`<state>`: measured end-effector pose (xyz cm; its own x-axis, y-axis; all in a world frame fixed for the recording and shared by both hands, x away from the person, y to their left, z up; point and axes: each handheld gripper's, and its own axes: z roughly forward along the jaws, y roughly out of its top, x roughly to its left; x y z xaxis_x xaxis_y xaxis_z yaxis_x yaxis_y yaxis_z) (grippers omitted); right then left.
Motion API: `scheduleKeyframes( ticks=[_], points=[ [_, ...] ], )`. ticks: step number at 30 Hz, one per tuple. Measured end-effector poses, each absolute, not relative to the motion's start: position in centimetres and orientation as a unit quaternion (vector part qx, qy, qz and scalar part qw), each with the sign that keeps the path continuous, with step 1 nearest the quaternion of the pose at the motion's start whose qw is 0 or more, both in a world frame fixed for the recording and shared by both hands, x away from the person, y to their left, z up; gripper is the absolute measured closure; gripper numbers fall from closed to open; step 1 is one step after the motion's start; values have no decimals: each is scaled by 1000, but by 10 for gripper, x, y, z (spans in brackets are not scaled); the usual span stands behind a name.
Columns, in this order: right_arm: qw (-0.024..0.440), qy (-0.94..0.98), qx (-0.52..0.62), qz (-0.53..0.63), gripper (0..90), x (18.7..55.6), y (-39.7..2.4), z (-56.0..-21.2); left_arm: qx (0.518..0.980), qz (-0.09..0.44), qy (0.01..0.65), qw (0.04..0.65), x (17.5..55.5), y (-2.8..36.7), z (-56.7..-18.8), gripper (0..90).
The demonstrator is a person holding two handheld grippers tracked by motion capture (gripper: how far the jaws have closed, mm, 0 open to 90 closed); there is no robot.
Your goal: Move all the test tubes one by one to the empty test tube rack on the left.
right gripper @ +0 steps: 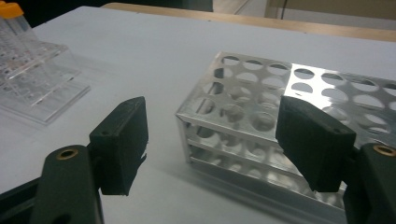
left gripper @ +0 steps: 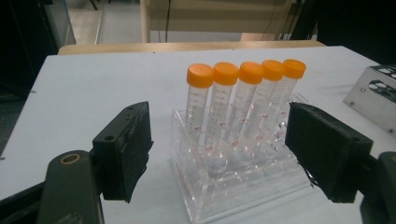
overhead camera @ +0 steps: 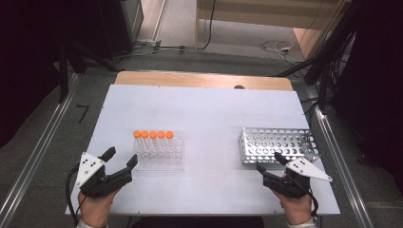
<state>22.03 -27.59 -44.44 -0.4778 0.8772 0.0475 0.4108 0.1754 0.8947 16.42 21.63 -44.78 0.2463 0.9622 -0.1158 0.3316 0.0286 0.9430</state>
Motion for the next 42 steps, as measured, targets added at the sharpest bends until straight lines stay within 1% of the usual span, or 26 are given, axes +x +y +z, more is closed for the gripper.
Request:
scheduleKeyframes(
  ticks=[10,18,27,42],
  points=[
    [273,708,468,453,238,214,-305,-446,615,333,531,478,156,225,-455,204],
    [280,697,486,447,240,211,-326,-448,605,340,544,471,155,234,-461,202],
    [287,687,500,443,241,210,-340,-450,595,346,558,463,157,245,-466,190],
    [292,673,529,427,243,216,-362,-456,596,340,578,442,163,257,-474,182]
  ],
)
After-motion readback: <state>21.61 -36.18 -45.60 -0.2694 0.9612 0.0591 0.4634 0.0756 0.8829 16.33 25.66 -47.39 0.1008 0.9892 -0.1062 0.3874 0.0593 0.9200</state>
